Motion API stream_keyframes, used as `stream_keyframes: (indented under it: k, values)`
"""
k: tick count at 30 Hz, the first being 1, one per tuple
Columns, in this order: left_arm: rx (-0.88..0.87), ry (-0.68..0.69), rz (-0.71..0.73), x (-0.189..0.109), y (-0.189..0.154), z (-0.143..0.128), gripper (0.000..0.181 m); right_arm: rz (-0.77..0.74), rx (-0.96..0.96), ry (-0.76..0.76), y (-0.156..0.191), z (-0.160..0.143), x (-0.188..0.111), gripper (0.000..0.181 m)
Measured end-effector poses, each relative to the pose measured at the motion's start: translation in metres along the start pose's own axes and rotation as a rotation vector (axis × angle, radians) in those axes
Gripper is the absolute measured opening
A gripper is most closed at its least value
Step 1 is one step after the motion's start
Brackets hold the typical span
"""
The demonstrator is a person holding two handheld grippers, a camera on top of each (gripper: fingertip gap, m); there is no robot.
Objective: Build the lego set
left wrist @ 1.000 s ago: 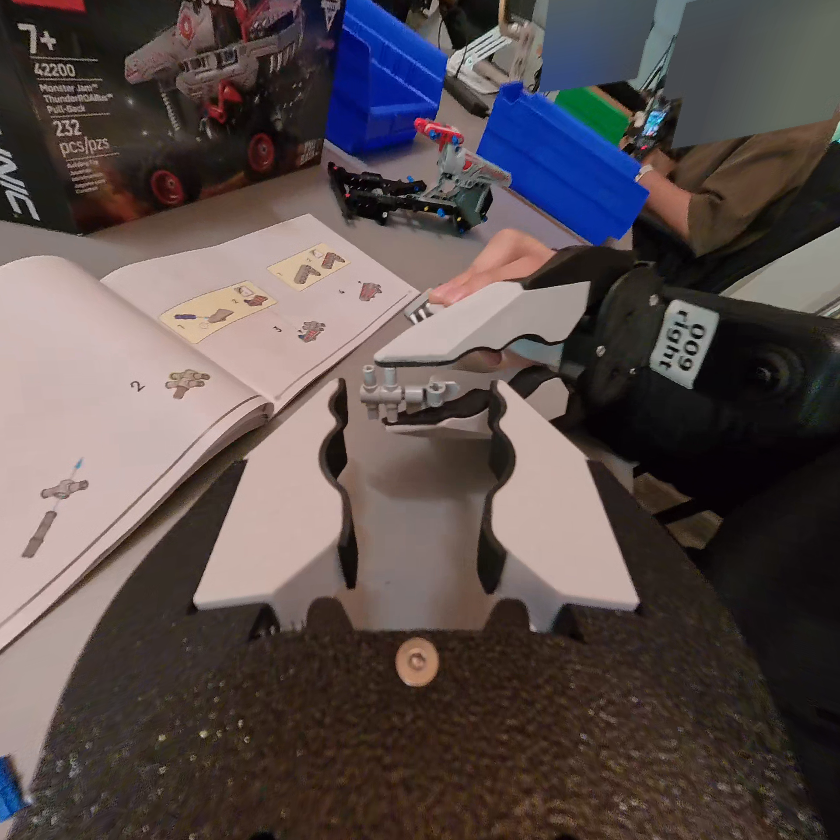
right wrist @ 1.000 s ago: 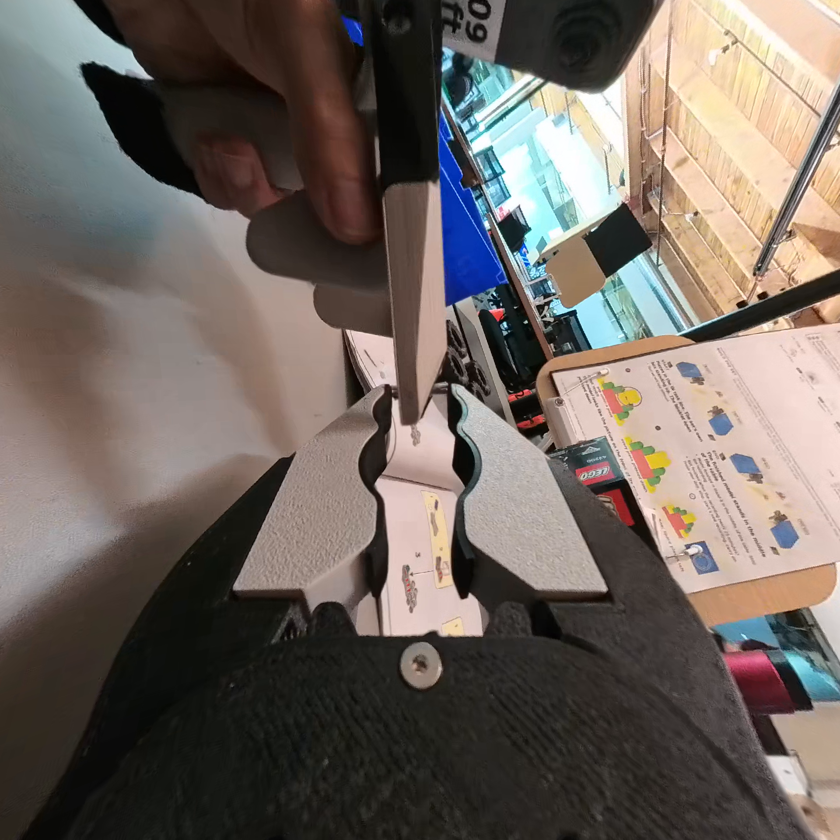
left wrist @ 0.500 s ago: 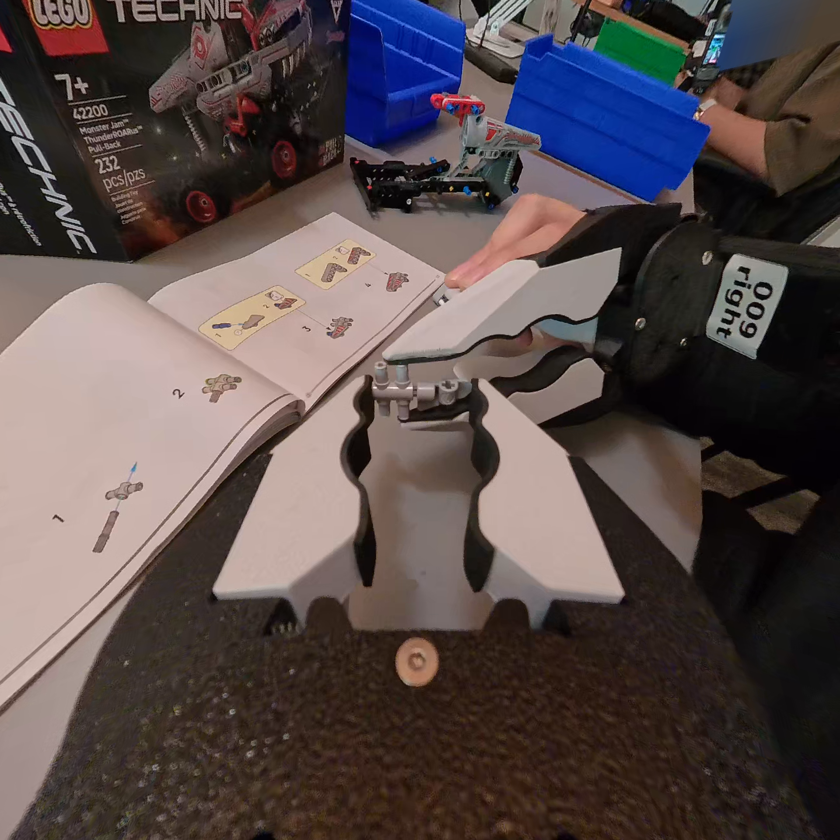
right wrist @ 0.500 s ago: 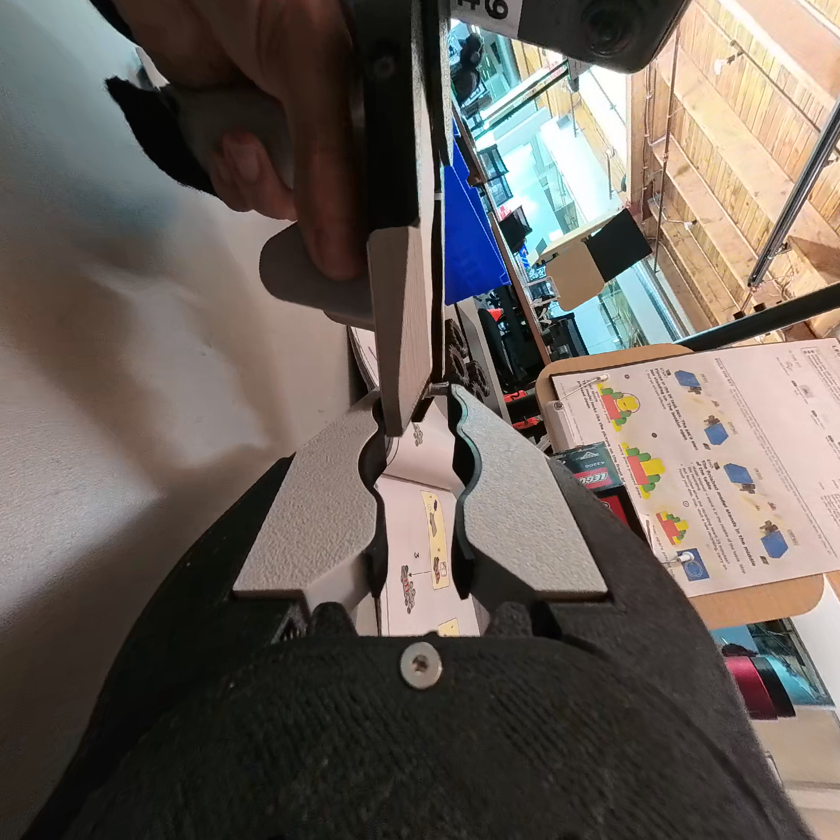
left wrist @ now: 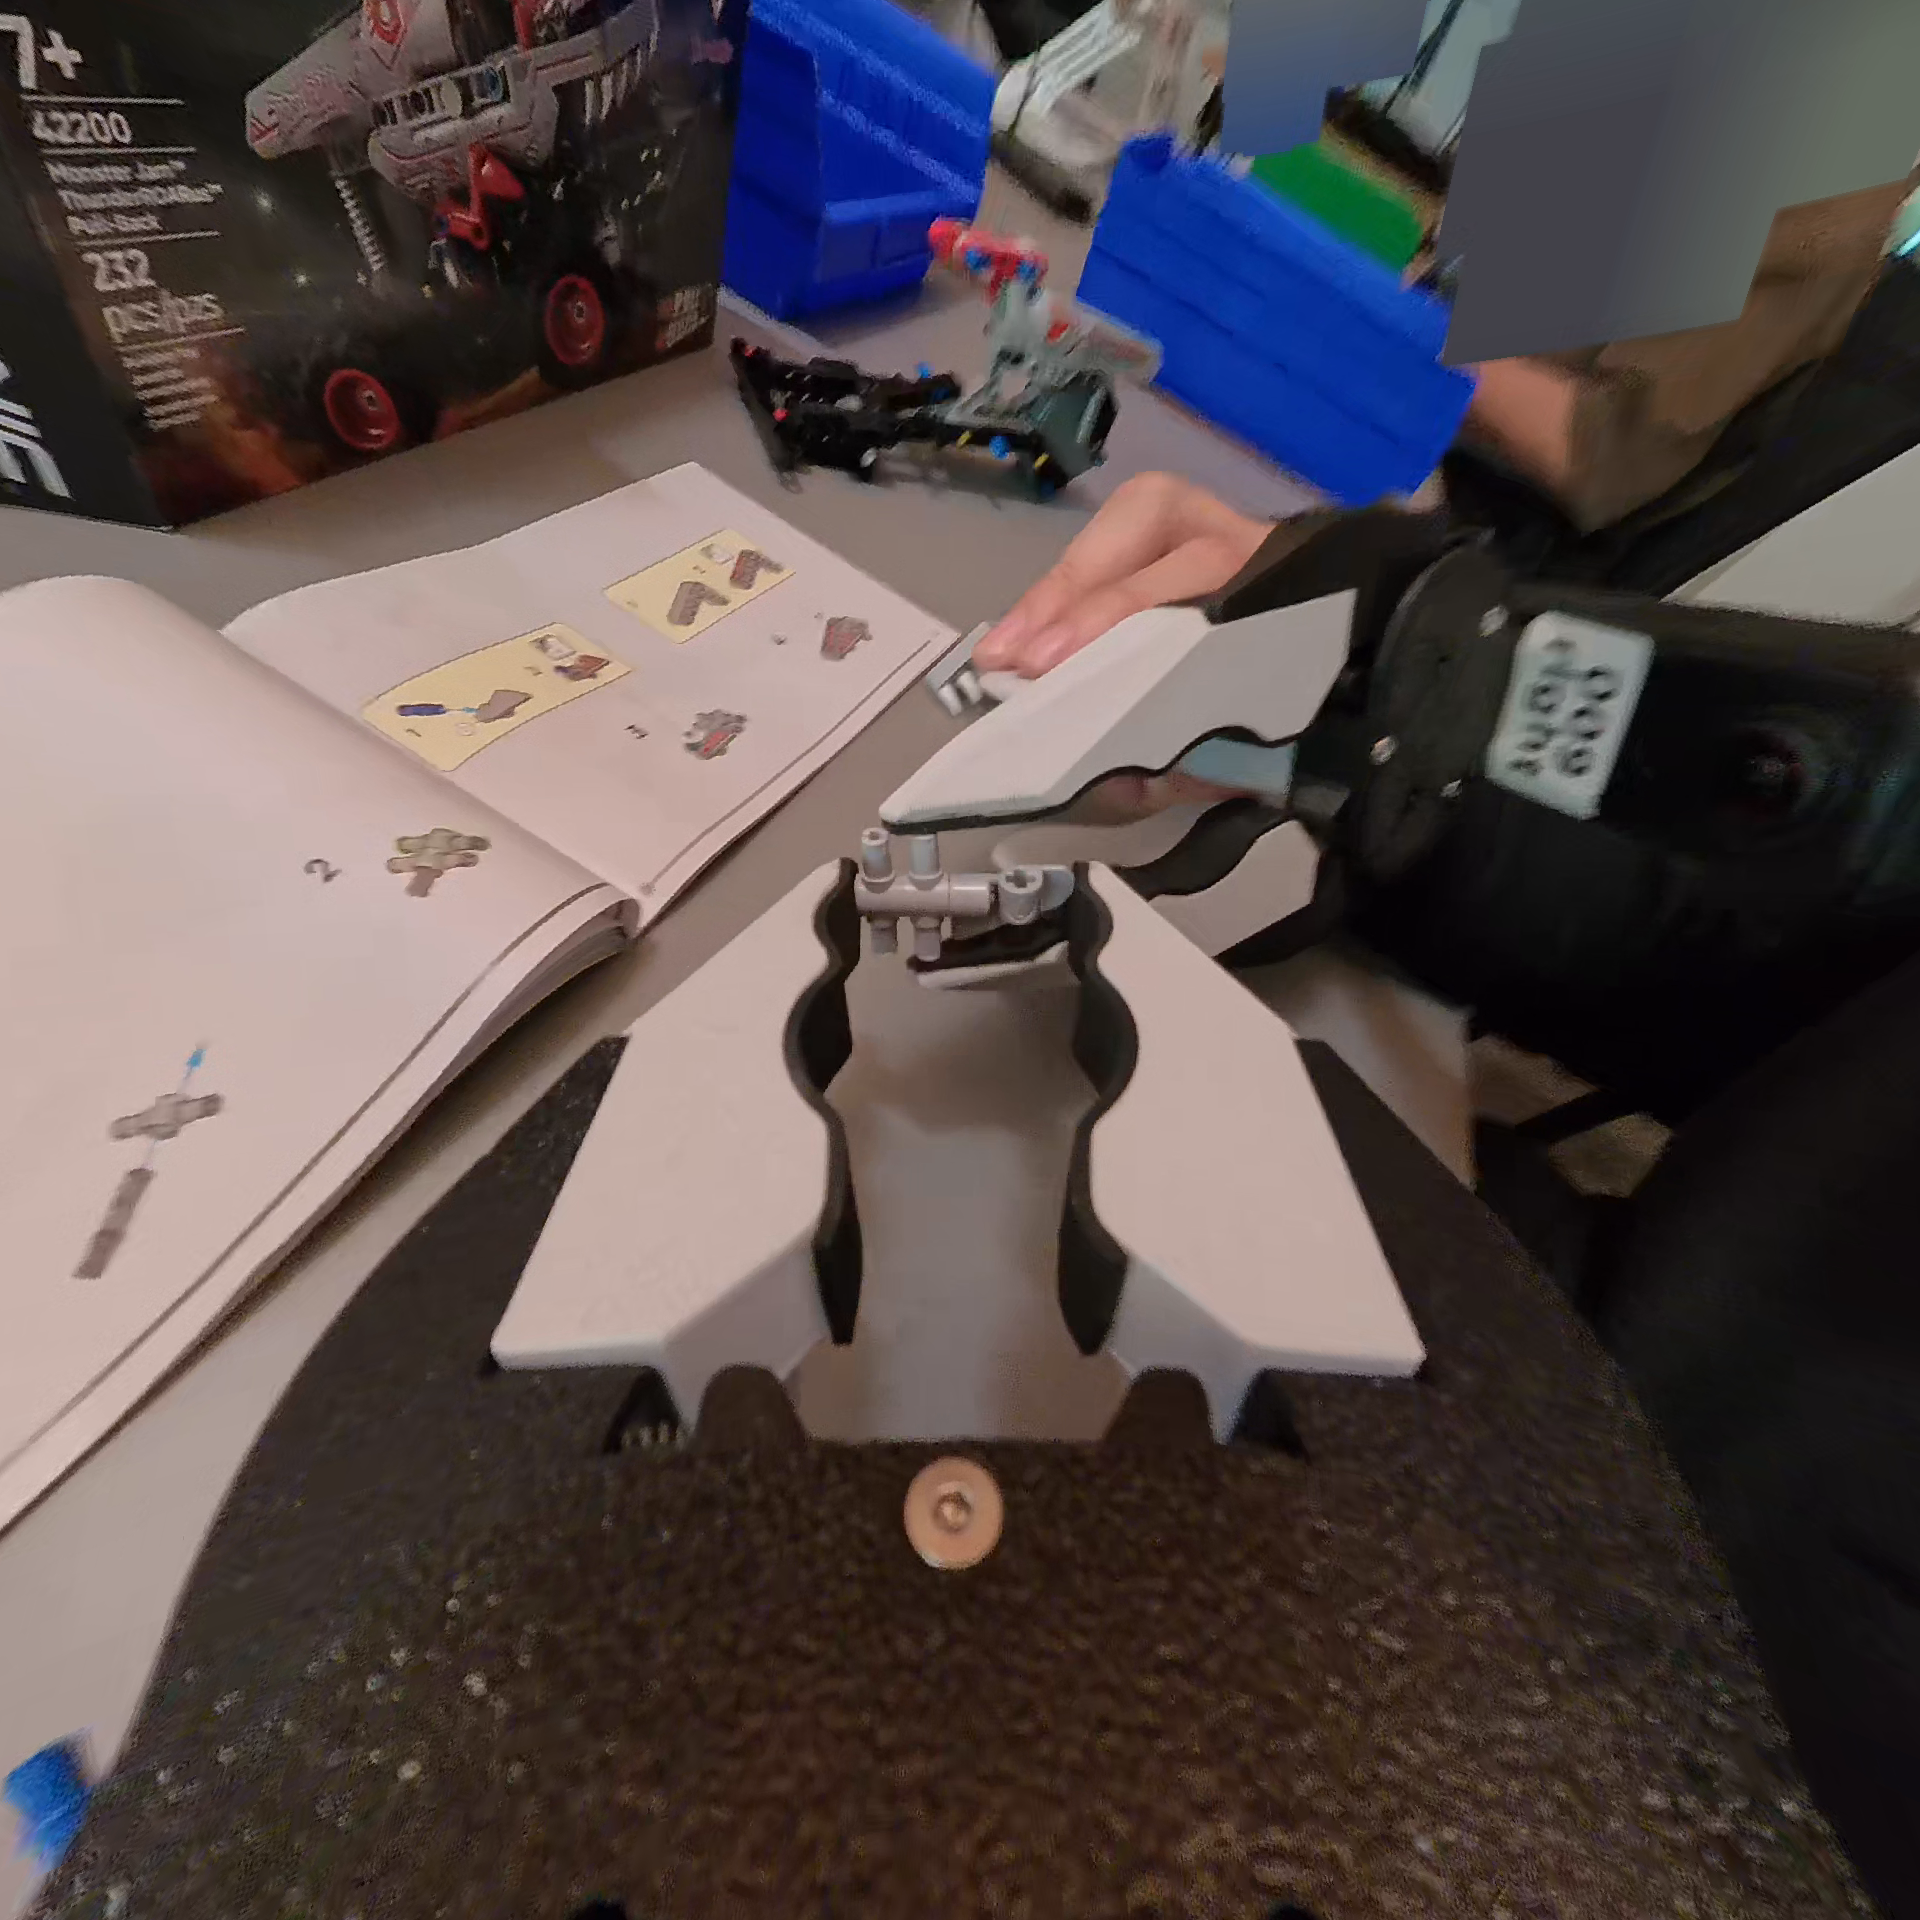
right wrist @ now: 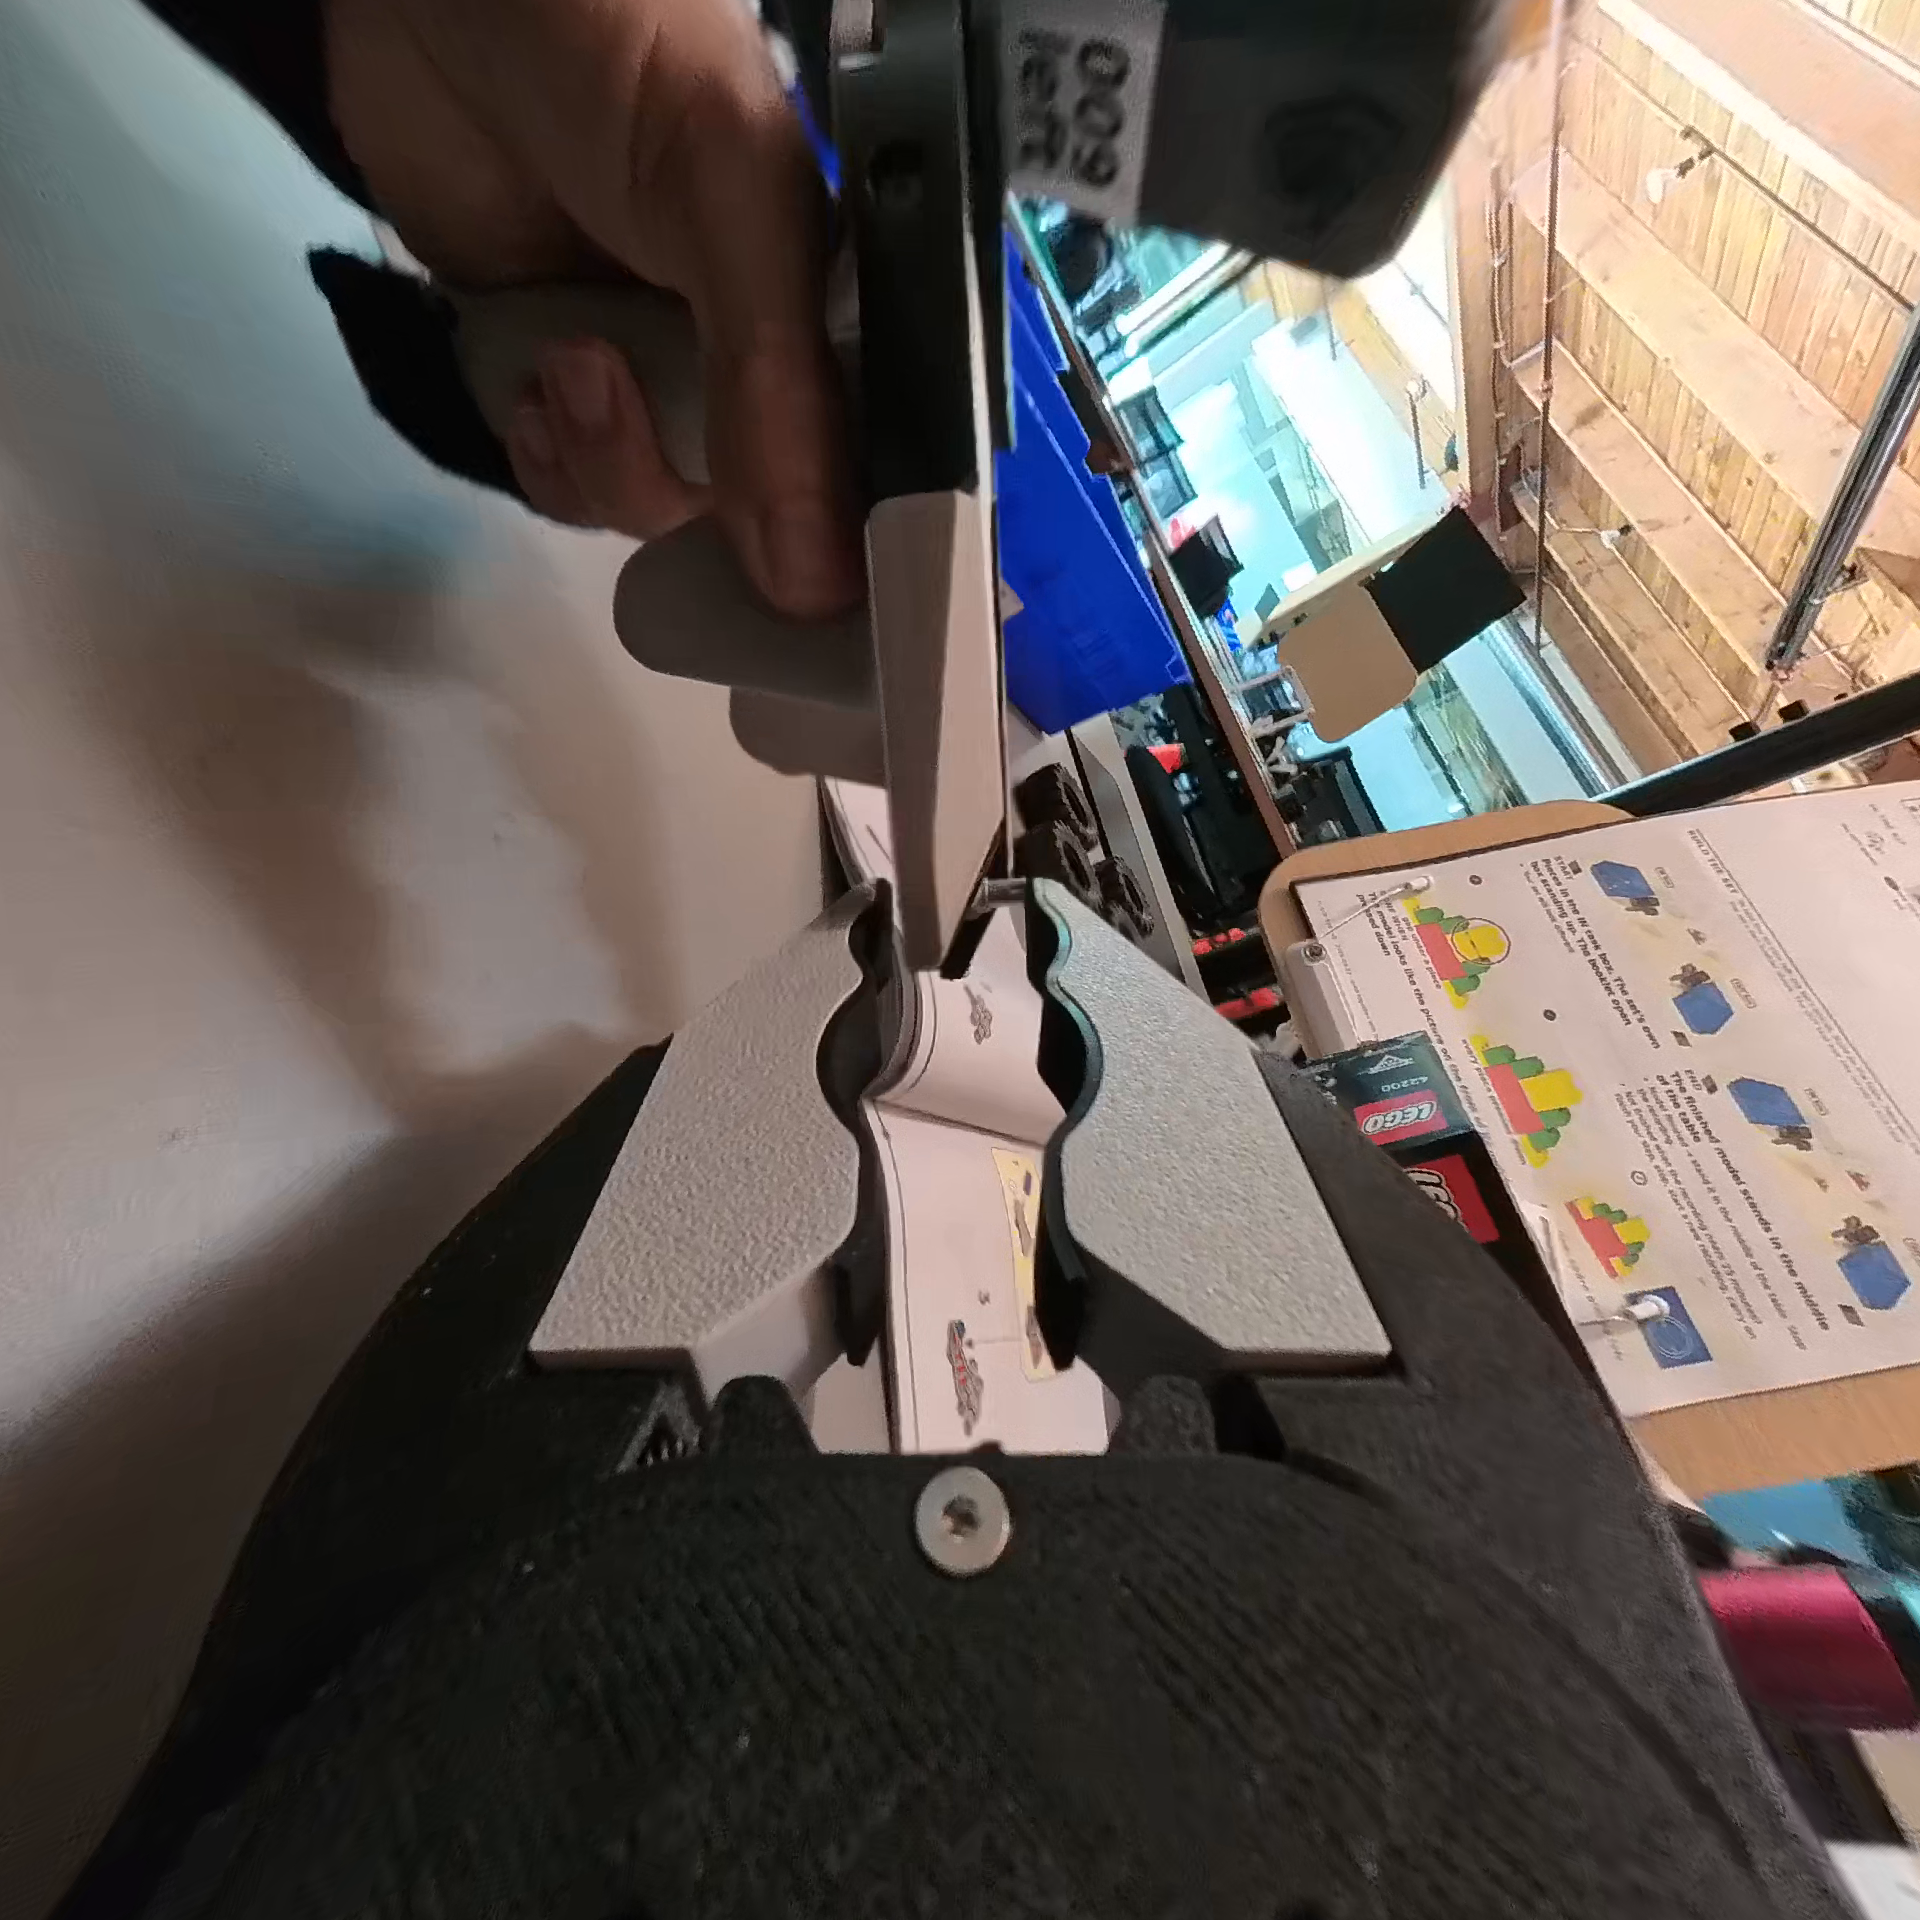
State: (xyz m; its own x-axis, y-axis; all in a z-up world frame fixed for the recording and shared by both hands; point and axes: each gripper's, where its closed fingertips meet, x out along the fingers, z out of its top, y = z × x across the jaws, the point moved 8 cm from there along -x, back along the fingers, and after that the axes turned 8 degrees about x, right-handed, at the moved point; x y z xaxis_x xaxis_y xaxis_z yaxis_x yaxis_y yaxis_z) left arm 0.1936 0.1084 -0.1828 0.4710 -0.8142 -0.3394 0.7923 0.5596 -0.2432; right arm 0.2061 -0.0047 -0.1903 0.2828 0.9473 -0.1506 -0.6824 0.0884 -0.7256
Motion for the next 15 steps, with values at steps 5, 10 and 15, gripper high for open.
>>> stream_keyframes:
  k: [5, 10, 15]
  values:
    - [-0.228, -0.218, -0.327, -0.011, 0.006, 0.003, 0.039, 0.068, 0.214, -0.129, -0.007, 0.003, -0.005, 0.049]
    - [-0.427, -0.338, -0.653, -0.014, 0.003, -0.001, 0.039, 0.160, 0.380, -0.276, -0.011, 0.016, -0.008, 0.054]
    - [-0.502, -0.360, -0.862, -0.011, -0.008, 0.000, 0.039, 0.190, 0.378, -0.317, -0.010, 0.021, -0.011, 0.040]
